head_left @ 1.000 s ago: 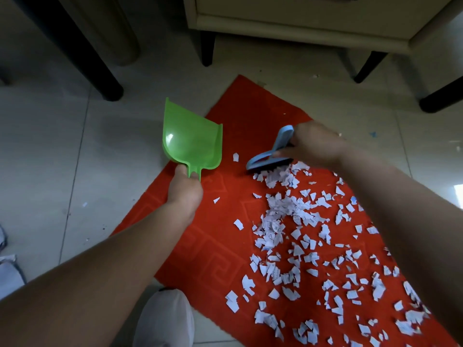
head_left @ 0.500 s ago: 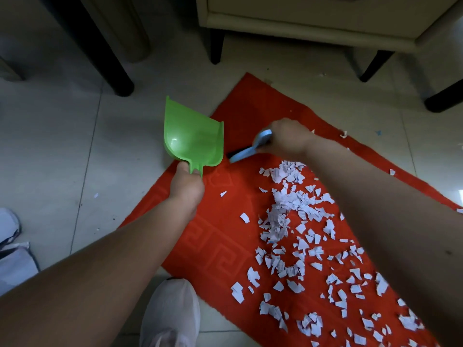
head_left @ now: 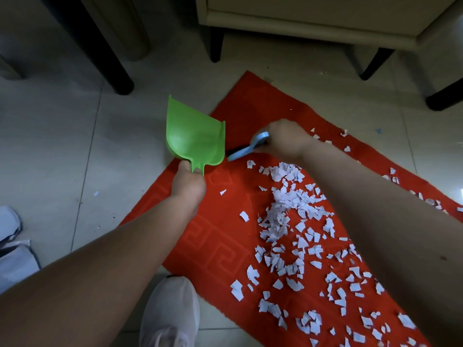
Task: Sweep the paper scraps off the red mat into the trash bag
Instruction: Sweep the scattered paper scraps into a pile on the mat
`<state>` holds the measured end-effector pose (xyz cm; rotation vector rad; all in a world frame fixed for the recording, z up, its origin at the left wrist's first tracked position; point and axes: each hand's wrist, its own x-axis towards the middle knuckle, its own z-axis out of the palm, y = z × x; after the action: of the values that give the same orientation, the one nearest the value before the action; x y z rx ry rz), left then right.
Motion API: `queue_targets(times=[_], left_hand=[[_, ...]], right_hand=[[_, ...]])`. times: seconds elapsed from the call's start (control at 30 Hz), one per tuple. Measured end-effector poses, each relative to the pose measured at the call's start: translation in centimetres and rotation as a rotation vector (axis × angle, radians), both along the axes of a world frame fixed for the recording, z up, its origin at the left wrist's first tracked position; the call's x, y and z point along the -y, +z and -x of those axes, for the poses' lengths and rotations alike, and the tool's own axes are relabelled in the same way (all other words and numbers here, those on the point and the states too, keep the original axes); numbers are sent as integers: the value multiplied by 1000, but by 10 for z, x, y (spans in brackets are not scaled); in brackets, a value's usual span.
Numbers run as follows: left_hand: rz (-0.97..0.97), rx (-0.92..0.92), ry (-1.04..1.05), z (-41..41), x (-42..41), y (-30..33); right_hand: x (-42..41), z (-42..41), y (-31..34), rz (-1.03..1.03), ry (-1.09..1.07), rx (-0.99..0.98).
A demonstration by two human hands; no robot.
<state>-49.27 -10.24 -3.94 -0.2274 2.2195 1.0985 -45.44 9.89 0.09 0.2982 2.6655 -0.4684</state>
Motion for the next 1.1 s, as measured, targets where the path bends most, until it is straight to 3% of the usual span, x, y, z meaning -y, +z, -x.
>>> queue_targets(times=[0.17,0.4,0.67,0.83,1.1], left_hand=[[-6,17,-26,-1,0,-1],[14,15,-87,-8,-9,0],[38,18,-107,-13,-6,-2],[39,26,-120,-13,-6,-4],[41,28,-116,-21,-1,-4]], right_hand=[[-15,-17,18,-6,64,177],[-20,-18,21,28,-34,-80],[-13,-47,5,49,4,74],[-21,-38,25,59,-66,-89],[8,-52,3,-32,118,41]])
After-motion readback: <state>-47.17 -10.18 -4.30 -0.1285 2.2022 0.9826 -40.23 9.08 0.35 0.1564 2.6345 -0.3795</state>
